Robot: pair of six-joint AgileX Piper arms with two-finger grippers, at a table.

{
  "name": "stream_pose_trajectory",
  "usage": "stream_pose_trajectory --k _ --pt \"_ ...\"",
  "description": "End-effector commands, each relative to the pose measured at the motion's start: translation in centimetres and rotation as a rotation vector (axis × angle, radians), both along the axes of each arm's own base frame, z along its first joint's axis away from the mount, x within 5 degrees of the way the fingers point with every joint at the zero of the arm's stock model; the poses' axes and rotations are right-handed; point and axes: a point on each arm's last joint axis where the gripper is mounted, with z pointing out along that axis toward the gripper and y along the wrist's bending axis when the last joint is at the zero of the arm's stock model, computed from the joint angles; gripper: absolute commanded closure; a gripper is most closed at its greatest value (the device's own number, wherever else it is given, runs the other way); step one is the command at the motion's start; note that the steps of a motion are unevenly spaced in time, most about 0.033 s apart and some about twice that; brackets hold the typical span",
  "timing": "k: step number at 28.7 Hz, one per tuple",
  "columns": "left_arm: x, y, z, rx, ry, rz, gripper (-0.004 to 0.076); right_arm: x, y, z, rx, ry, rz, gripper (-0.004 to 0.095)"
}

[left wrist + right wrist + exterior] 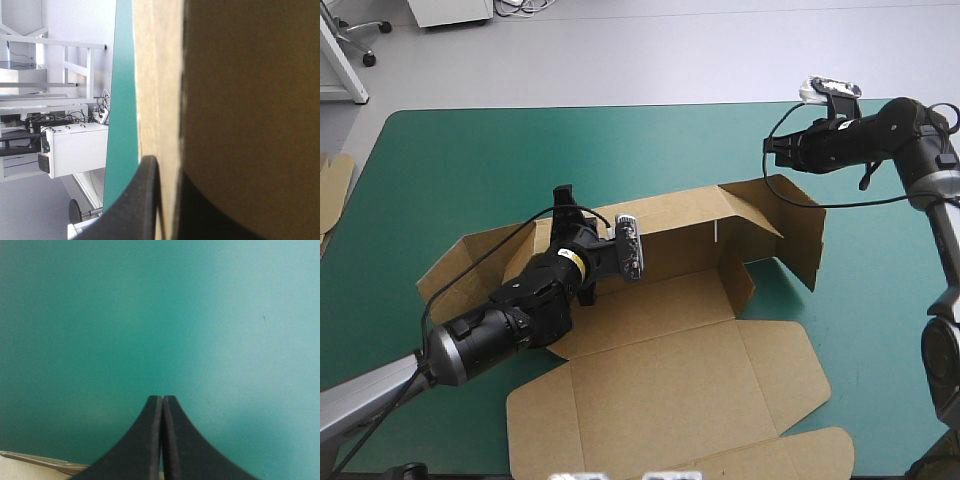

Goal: Fold the box

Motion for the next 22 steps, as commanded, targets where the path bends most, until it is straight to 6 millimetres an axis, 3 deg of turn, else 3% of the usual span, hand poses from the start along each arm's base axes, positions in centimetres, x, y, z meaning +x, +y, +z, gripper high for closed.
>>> stream_pose_trajectory --k 1,6,22 --pt "-1.2 -0.5 -1.2 -0.096 0.131 0.031 0.0738 -0.2 0.0 2.3 0.095 -0.101 0.048 0.0936" --pt "-1.4 -0.3 -2.0 -0.076 0.147 0.03 0.0738 -0.5 0.0 1.8 0.08 -0.053 0.09 0.0936" --pt "-1.3 -0.3 -1.9 -0.068 0.127 0.017 0.0738 -2.0 0.5 0.4 0.09 0.106 0.206 0.0936"
